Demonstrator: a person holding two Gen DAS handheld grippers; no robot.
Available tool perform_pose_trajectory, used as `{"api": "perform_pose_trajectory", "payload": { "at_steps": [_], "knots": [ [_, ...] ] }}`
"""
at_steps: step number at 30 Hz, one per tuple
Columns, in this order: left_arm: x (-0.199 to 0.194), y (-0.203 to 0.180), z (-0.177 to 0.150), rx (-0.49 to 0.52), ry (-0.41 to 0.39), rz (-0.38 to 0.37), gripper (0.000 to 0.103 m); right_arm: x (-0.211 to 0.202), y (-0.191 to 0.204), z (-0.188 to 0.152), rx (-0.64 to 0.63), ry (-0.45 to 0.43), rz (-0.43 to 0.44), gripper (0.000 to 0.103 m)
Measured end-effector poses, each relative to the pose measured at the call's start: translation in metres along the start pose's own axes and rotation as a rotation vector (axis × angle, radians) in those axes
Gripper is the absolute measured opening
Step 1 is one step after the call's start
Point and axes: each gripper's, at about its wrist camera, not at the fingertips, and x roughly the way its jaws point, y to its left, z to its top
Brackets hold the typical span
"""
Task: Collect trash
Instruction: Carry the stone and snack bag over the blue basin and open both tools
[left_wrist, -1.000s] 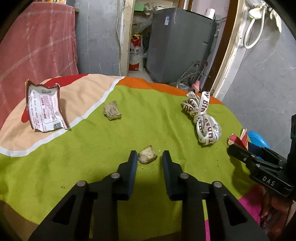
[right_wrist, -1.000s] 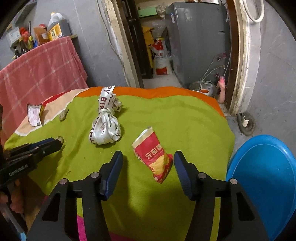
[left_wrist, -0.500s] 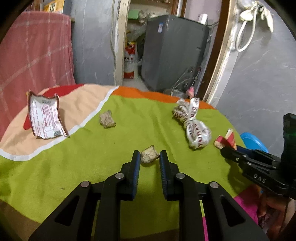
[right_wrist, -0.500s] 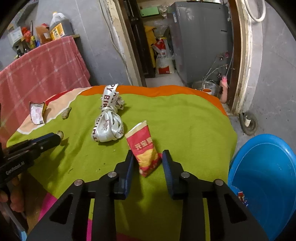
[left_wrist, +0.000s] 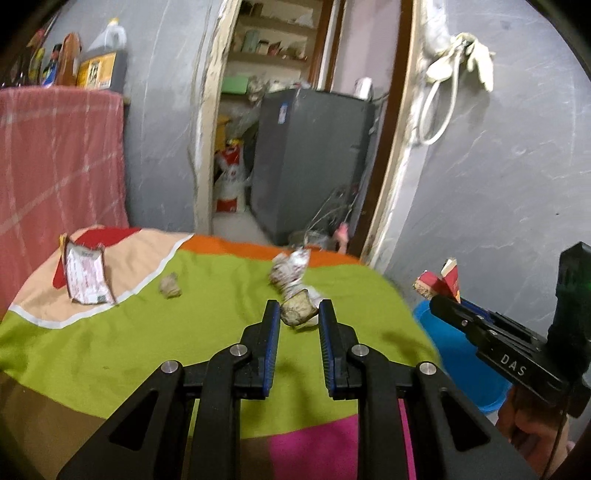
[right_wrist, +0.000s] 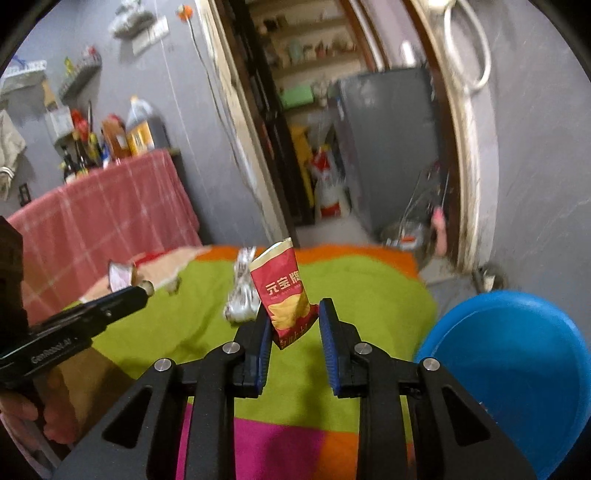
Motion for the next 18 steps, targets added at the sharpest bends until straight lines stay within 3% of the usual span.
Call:
{"api": "perform_pose_trajectory", "payload": {
  "at_steps": [9, 18],
  "knots": [
    [-0.017, -0.07, 0.016, 0.031, -0.126, -0.088, 0.017, -0.079, -0.027, 0.015, -0.009, -0.208, -0.113, 0.023],
    [-0.009, -0.144, 0.017, 0.057, -0.159, -0.195, 0.017, -0.129, -0.072, 0.009, 0.01, -0.276, -0.247, 0.023]
  ]
}}
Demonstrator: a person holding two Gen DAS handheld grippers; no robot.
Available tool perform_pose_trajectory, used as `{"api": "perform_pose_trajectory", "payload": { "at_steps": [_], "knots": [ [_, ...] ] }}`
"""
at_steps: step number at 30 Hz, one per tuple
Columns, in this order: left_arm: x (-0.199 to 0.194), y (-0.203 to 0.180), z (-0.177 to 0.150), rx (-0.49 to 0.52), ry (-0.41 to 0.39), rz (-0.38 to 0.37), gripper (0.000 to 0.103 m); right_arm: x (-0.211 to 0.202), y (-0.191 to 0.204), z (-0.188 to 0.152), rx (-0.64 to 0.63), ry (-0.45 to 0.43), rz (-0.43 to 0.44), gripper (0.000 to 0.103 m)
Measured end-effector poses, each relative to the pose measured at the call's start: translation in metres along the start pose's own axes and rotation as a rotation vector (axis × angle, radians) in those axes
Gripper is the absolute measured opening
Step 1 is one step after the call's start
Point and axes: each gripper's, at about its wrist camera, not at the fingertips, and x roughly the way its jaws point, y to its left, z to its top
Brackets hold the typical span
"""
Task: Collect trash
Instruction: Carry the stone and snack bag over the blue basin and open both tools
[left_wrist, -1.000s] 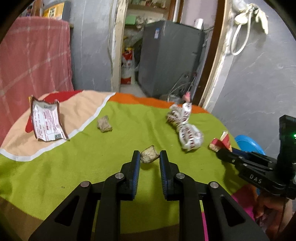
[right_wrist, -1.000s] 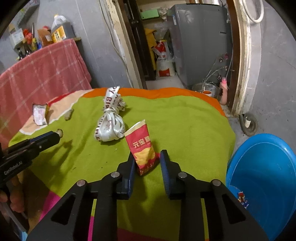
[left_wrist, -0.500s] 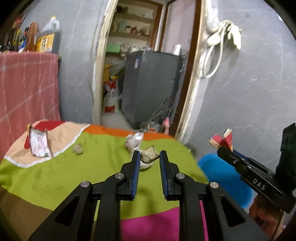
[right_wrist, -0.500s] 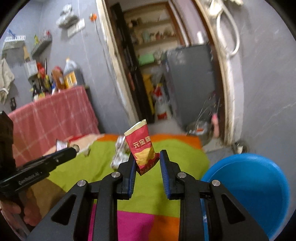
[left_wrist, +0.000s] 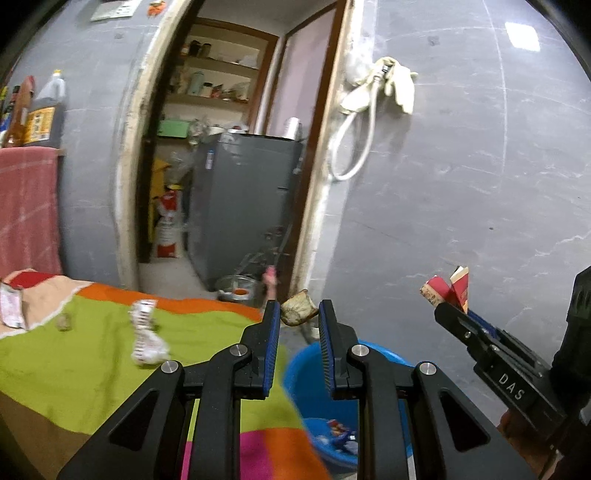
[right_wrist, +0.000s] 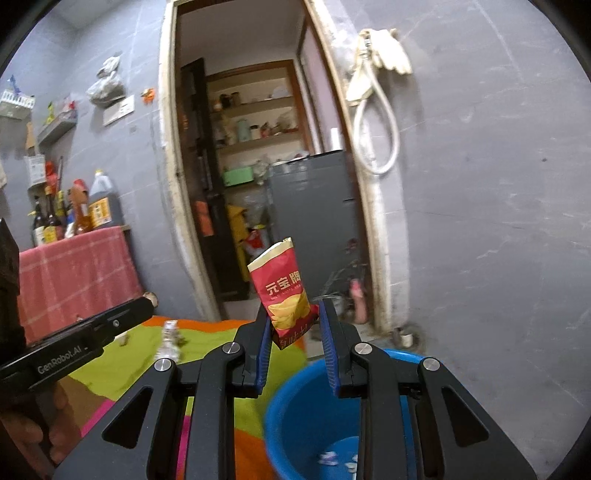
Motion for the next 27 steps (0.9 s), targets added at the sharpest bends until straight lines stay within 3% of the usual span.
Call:
{"api": "perform_pose_trajectory", "payload": {
  "at_steps": [9, 27],
  "knots": [
    [0.04, -0.042, -0.015, 0.03, 0.079, -0.059, 0.017, 0.0, -0.048, -0.017, 0.064, 0.047, -0.082, 0.024],
    [0.093, -0.035, -0.041, -0.048, 0.274, -0.084, 0.018, 0.03, -0.074, -0.049, 0.139, 0.187, -0.106, 0.028]
  ]
}}
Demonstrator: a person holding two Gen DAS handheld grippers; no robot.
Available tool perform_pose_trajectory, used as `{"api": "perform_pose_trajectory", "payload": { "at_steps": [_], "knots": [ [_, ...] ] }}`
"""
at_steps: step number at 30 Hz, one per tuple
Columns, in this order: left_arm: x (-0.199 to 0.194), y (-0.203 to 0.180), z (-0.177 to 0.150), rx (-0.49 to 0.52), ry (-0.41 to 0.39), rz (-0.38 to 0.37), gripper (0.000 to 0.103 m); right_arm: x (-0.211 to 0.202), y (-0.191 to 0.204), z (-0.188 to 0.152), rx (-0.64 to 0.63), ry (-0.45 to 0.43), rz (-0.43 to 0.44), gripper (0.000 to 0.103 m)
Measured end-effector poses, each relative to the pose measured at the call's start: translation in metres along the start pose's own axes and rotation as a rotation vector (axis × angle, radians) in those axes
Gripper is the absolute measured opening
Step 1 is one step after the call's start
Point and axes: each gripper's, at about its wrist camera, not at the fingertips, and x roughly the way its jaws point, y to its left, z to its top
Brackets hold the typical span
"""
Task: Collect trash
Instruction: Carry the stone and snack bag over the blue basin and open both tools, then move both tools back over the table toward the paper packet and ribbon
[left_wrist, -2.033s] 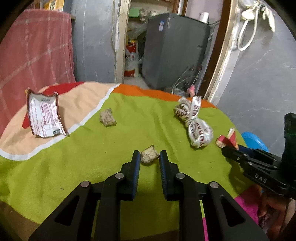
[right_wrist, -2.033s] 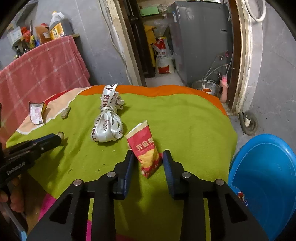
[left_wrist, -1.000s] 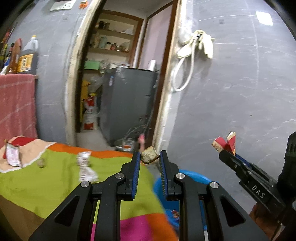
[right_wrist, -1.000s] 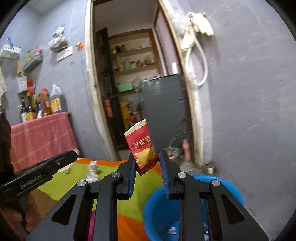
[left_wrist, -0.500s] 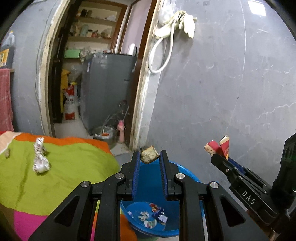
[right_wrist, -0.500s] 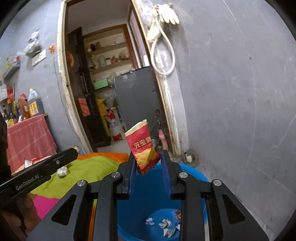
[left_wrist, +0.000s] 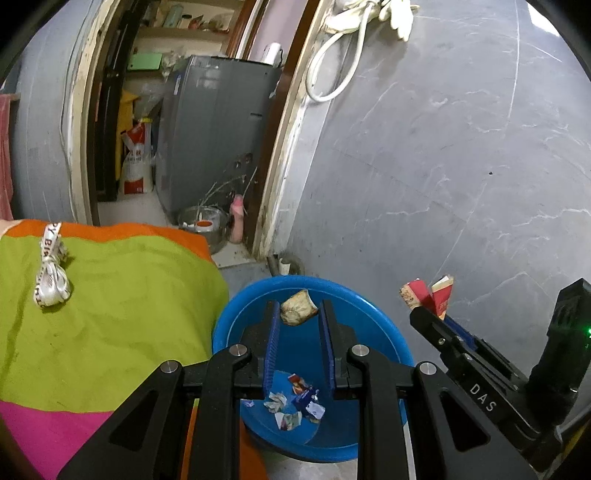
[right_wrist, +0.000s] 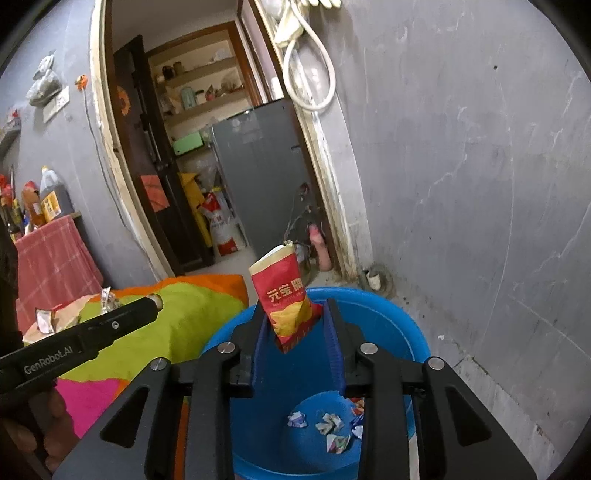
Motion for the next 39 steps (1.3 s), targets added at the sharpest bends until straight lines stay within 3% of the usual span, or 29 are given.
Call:
{"api": "perform_pose_trajectory", "payload": {
  "at_steps": [4, 8, 15, 17, 20, 24, 28, 31, 39],
  "knots": [
    [0.004, 0.003, -0.001, -0.009, 0.02, -0.003, 0.018, 0.005, -0.001, 0.001, 0.01, 0.015, 0.0, 0.036],
    [0.006, 0.007, 0.0, -0.012, 0.032, -0.003, 0.019, 0.007, -0.001, 0.002, 0.015, 0.018, 0.0, 0.036],
    [-0.005, 0.012, 0.003, -0.032, -0.006, 0.012, 0.034, -0.003, -0.001, 0.007, 0.016, -0.025, 0.005, 0.05],
    [-0.012, 0.015, 0.006, -0.041, -0.023, 0.029, 0.044, -0.009, 0.004, 0.01, 0.006, -0.046, 0.007, 0.052],
    [-0.029, 0.022, 0.01, -0.058, -0.07, 0.057, 0.058, -0.018, 0.011, 0.017, -0.002, -0.08, 0.014, 0.068],
    [-0.055, 0.034, 0.016, -0.062, -0.137, 0.118, 0.083, -0.029, 0.026, 0.027, -0.021, -0.125, 0.035, 0.079],
    [-0.087, 0.052, 0.021, -0.072, -0.216, 0.186, 0.096, -0.038, 0.046, 0.035, -0.041, -0.161, 0.067, 0.089],
    [-0.109, 0.067, 0.022, -0.079, -0.26, 0.229, 0.097, -0.042, 0.063, 0.039, -0.057, -0.185, 0.094, 0.103],
    [-0.166, 0.116, 0.015, -0.097, -0.314, 0.348, 0.098, -0.043, 0.126, 0.045, -0.112, -0.225, 0.198, 0.103]
  ]
}}
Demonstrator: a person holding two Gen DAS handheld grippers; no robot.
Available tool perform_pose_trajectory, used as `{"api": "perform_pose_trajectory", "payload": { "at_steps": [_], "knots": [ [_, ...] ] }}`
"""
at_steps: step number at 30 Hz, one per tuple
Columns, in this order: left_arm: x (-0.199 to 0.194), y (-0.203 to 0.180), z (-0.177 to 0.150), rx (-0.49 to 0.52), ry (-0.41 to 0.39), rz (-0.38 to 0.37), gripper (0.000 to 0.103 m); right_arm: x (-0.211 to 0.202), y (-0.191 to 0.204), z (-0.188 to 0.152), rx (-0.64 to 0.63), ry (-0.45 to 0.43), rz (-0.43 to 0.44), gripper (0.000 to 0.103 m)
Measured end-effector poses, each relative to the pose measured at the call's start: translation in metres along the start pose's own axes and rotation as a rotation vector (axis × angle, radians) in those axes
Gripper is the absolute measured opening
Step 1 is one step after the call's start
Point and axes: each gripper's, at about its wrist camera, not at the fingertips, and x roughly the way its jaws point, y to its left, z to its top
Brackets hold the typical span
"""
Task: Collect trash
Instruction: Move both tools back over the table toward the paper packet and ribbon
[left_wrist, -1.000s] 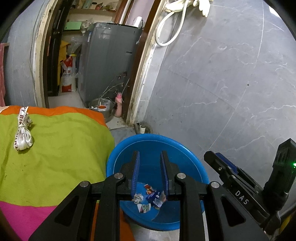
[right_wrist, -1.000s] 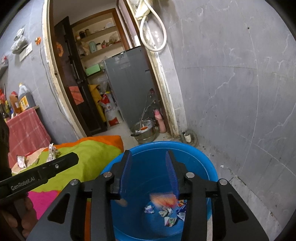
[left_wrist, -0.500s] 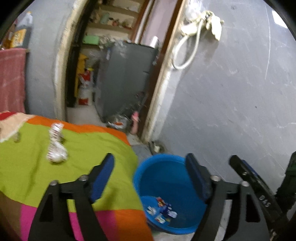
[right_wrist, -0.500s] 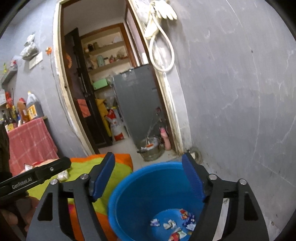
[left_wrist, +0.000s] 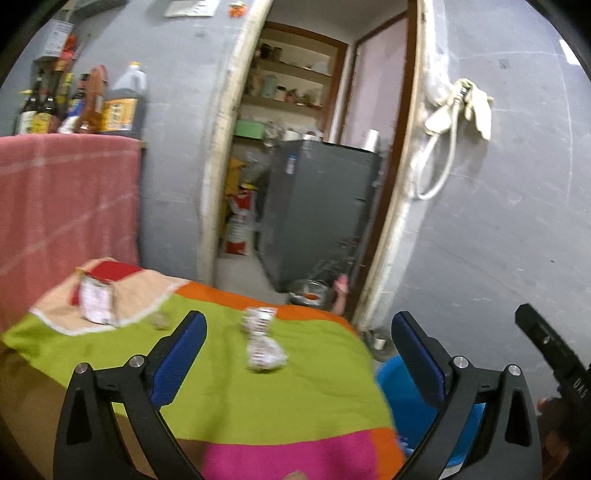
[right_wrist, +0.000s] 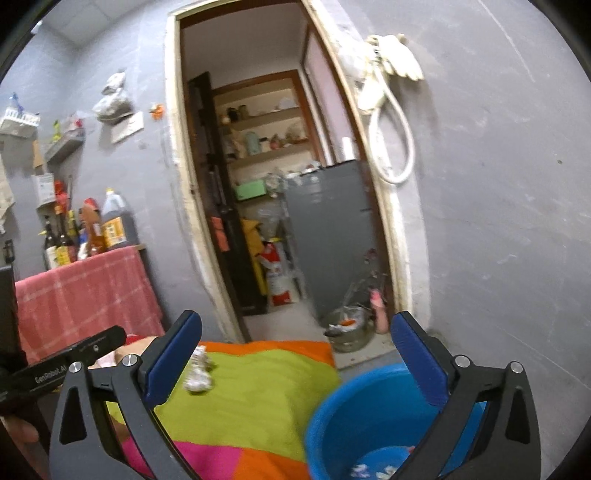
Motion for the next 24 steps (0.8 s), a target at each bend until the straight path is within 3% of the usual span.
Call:
{"api": "perform_pose_trajectory", "payload": {
  "at_steps": [7, 15, 24],
  "knots": [
    [-0.024, 0.062, 0.003, -0.012, -0.026, 0.136, 0.098, 0.024, 0.053, -0.001, -0.028, 0.007, 0.084, 0.103],
    [-0.028, 0.136, -0.002, -0.062, -0.004, 0.273, 0.098, 0.072, 0.098, -0.017, -0.066, 0.097, 0.156, 0.103],
    [0.001, 0.182, -0.013, -0.106, 0.094, 0.319, 0.098, 0.124, 0.116, -0.044, -0.1, 0.227, 0.175, 0.103]
  ]
}}
